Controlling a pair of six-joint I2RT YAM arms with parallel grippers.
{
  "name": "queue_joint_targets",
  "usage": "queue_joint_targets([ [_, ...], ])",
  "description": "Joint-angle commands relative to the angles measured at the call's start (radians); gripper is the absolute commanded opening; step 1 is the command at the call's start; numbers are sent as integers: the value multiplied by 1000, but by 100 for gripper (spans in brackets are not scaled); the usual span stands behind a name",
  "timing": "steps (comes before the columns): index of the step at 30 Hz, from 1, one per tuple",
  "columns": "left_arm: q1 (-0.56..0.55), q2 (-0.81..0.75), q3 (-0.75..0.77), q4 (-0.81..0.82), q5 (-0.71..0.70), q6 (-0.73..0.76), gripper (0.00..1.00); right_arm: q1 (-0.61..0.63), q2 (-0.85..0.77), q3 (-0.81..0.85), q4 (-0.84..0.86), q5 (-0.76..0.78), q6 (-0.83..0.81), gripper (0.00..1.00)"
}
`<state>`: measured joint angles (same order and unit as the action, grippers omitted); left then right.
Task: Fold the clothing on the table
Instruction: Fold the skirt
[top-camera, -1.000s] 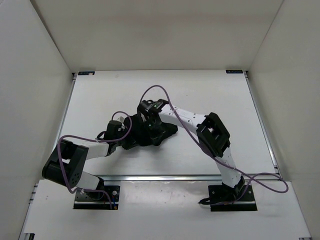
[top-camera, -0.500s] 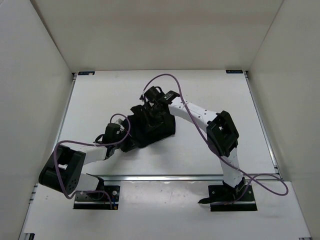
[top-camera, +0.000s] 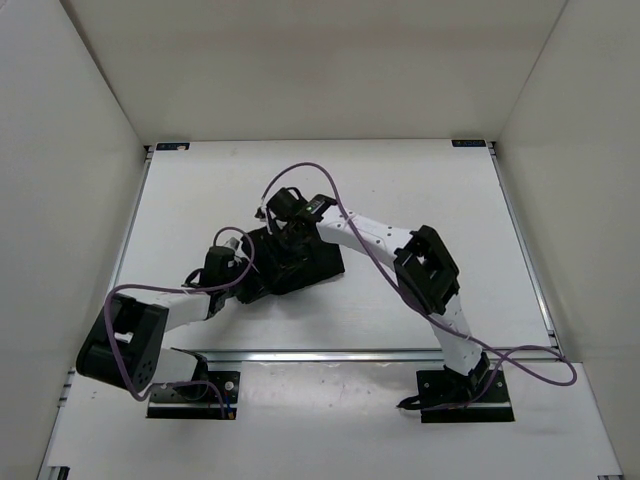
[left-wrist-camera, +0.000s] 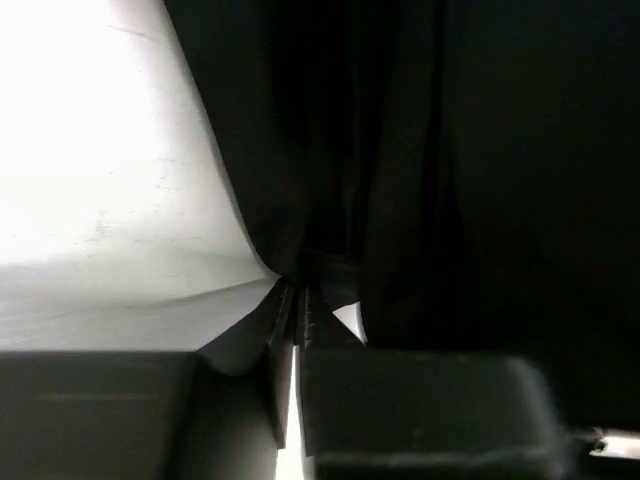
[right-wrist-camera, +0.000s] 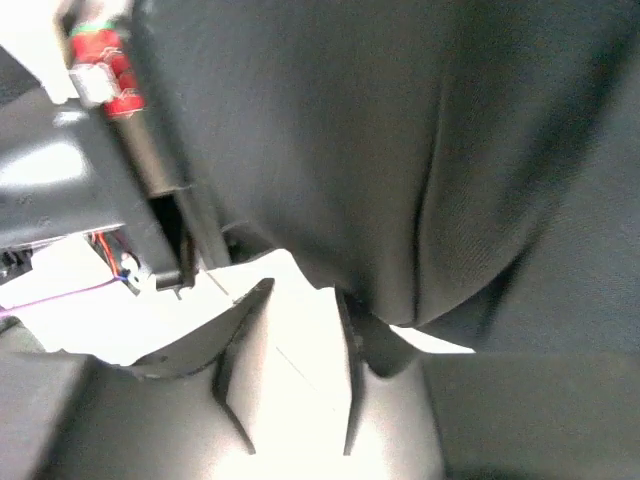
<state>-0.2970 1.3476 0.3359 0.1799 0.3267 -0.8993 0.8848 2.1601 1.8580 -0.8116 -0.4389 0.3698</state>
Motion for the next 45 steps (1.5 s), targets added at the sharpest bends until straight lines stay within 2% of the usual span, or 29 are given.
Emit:
queue_joint_targets([
  [1,25,-54,-12,3,27,2,26,13,-119,29,90,-6,-49,28],
  [2,32,-65,-17,3,31,-4,35,14,-190,-9,130,8,-64,32],
  [4,48,-106,-12,-25,43,-9,44,9,-294,-122,260,12,-86,41],
  [7,48,-186,-14,-89,34,-15,50,-35,-475,-305,420,29,-91,62],
  [8,39,-205,-15,-109,31,-16,51,-44,-543,-337,446,32,-89,64],
  [11,53,-313,-43,-236,18,11,53,-179,-661,-515,529,46,-77,65],
  [12,67,-335,-46,-264,26,20,53,-210,-690,-548,537,23,-75,62],
  [14,88,-445,-70,-360,12,31,53,-333,-721,-635,566,-42,-51,36],
  [15,110,-508,-75,-385,14,27,51,-371,-732,-657,601,-93,-46,10],
  [16,116,-540,-83,-419,6,17,43,-401,-741,-709,615,-128,-36,0],
  [17,111,-594,-72,-427,6,-5,39,-432,-734,-756,664,-145,-28,1],
  [19,104,-624,-43,-399,35,-50,24,-467,-720,-806,742,-214,-22,0],
  [21,76,-592,-9,-308,46,-117,21,-484,-674,-820,796,-251,-12,0],
  [23,-2,-544,0,-204,38,-163,21,-495,-606,-801,836,-314,-15,0],
  [25,-56,-454,18,-75,2,-196,20,-498,-521,-775,883,-365,15,0],
  [29,-116,-245,25,67,-21,-220,19,-478,-398,-775,940,-445,64,0],
  [32,-91,-98,52,50,-60,-178,19,-442,-333,-764,948,-420,51,0],
  [38,-16,27,44,30,-136,-78,18,-385,-201,-688,827,-233,9,0],
  [41,-4,137,116,21,-134,-17,20,-377,-183,-727,828,-120,46,0],
  [45,-5,294,238,21,-71,11,20,-388,-178,-786,864,-107,104,0],
])
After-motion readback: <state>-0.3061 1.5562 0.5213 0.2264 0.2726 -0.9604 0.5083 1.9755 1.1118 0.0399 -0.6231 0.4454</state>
